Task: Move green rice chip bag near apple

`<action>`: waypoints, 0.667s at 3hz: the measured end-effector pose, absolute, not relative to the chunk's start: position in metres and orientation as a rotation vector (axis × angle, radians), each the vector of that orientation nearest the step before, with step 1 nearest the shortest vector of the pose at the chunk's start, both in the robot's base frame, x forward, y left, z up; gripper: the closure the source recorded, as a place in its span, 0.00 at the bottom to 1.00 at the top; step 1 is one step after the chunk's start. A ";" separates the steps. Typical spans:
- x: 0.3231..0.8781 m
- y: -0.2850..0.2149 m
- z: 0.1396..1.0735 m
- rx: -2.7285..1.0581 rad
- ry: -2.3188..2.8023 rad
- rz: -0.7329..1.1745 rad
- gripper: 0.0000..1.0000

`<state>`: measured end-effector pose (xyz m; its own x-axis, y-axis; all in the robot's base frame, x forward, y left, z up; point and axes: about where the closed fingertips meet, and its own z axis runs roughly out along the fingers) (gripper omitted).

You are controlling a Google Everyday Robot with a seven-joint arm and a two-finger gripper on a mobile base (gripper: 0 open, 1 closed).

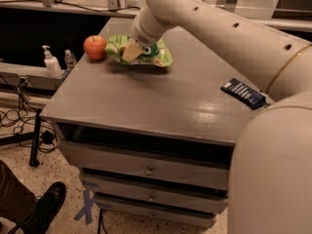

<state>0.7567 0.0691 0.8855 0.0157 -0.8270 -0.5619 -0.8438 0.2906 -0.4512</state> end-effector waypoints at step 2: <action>0.776 0.070 0.863 -1.519 1.820 0.015 1.00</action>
Offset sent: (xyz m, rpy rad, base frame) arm 0.0338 0.0003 -0.0390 -0.0329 0.0372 -0.0324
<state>0.7758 0.0697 0.8632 -0.0126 -0.8402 -0.5421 -0.8491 0.2953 -0.4380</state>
